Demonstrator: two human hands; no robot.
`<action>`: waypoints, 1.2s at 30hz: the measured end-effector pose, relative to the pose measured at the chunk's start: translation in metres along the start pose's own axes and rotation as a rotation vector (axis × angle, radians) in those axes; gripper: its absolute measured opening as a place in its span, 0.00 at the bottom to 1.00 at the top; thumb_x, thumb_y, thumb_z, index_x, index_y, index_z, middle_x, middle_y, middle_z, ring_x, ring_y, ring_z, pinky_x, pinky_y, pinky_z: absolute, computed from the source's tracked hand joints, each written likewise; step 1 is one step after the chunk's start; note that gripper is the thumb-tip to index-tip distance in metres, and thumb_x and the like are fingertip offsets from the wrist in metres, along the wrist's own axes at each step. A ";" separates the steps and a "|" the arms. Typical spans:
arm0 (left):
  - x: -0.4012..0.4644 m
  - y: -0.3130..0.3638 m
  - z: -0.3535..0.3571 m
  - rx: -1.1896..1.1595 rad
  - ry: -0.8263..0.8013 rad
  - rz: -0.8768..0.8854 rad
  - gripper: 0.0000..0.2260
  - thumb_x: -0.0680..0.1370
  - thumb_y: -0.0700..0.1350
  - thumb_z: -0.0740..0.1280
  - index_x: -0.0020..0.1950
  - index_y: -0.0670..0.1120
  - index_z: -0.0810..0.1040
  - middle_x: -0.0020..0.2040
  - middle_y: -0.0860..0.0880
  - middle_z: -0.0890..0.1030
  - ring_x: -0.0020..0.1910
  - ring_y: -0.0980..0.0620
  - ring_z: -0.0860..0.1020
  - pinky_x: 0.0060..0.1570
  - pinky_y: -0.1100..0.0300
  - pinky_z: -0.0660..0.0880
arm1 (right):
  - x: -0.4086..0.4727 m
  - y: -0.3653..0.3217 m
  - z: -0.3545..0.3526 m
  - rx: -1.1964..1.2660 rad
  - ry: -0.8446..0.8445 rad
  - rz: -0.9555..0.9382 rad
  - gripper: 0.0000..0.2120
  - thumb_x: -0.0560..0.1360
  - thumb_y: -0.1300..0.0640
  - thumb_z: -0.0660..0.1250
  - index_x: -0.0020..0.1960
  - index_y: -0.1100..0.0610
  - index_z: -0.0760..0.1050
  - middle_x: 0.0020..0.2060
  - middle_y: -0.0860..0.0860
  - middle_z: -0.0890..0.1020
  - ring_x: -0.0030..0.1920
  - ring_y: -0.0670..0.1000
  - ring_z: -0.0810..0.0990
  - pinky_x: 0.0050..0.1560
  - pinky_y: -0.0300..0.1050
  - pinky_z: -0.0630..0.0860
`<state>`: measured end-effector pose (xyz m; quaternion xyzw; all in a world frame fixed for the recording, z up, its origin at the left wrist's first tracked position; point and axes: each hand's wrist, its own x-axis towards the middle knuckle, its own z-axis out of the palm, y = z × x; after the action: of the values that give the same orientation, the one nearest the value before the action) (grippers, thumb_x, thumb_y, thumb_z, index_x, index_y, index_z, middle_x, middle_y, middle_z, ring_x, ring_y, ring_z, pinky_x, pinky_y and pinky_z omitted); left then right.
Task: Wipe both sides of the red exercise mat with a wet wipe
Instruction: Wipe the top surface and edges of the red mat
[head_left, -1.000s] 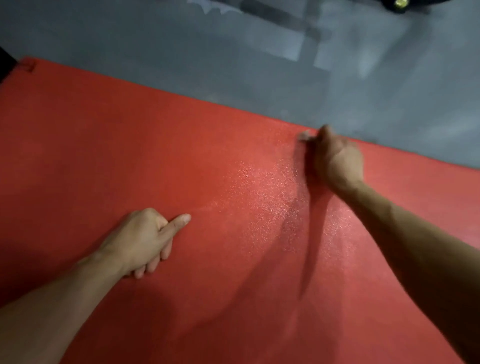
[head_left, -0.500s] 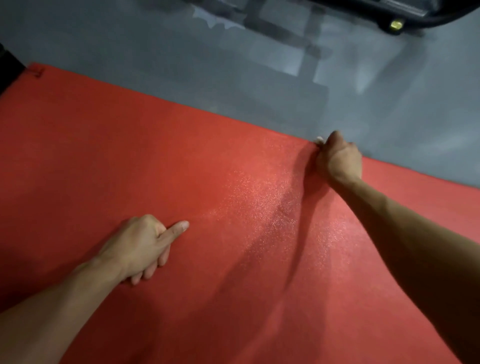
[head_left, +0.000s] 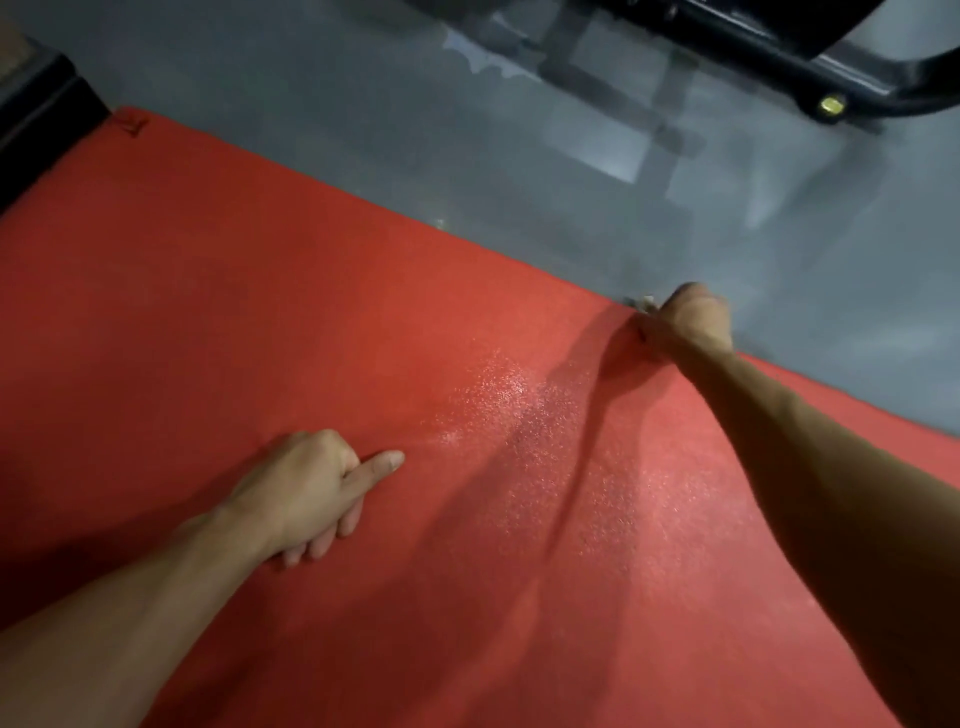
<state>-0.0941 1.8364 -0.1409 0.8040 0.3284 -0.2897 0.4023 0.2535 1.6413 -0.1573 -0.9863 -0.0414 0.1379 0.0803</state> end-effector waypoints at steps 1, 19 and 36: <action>0.000 0.000 -0.001 -0.001 -0.005 0.000 0.33 0.81 0.68 0.56 0.32 0.42 0.79 0.23 0.44 0.79 0.19 0.46 0.78 0.21 0.61 0.71 | -0.004 -0.017 0.005 0.013 -0.002 -0.026 0.19 0.79 0.50 0.68 0.57 0.67 0.76 0.55 0.68 0.81 0.59 0.66 0.80 0.54 0.55 0.75; 0.000 -0.002 -0.005 -0.021 -0.001 0.049 0.33 0.82 0.66 0.57 0.32 0.42 0.79 0.23 0.45 0.80 0.19 0.47 0.77 0.19 0.64 0.68 | -0.017 -0.022 0.008 -0.124 0.064 -0.271 0.19 0.82 0.47 0.62 0.52 0.66 0.73 0.47 0.71 0.80 0.48 0.71 0.80 0.41 0.55 0.72; 0.001 -0.002 -0.003 -0.008 -0.001 0.032 0.32 0.82 0.67 0.56 0.33 0.42 0.79 0.24 0.45 0.80 0.19 0.48 0.77 0.21 0.61 0.71 | -0.058 -0.057 0.043 0.007 0.186 -0.572 0.12 0.84 0.49 0.56 0.51 0.59 0.69 0.42 0.66 0.81 0.43 0.70 0.80 0.37 0.54 0.67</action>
<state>-0.0948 1.8404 -0.1411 0.8072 0.3166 -0.2824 0.4104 0.1823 1.6974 -0.1733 -0.9427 -0.3096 0.0189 0.1228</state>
